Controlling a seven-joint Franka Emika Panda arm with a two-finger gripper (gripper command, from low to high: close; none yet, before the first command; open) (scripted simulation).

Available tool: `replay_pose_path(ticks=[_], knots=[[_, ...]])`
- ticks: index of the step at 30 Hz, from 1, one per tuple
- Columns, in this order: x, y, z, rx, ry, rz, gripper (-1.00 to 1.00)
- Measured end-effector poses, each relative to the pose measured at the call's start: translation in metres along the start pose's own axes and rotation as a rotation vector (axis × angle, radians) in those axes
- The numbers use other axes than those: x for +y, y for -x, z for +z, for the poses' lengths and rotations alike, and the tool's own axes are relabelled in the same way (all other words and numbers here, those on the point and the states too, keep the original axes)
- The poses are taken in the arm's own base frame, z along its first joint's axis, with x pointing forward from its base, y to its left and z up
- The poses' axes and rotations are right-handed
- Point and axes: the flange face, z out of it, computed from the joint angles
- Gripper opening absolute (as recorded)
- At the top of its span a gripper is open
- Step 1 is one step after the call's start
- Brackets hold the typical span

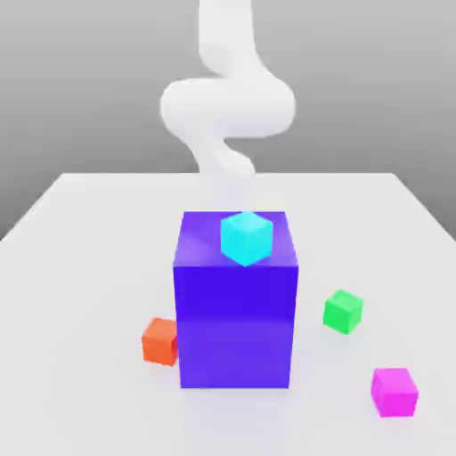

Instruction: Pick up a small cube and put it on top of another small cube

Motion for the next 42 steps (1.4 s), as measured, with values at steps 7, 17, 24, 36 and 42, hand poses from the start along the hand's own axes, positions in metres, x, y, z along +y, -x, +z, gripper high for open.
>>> replay_pose_path(ticks=[7,17,24,36,42], knots=[[-0.026,0.057,0.141,-0.253,-0.004,-0.355,0.0],[-0.028,0.206,0.297,-0.556,-0.012,-0.881,0.0],[0.01,0.32,0.371,-0.735,-0.001,-1.263,0.0],[0.06,0.389,0.438,-0.799,0.007,-1.409,-1.0],[0.045,0.373,0.415,-0.798,0.007,-1.411,-1.0]])
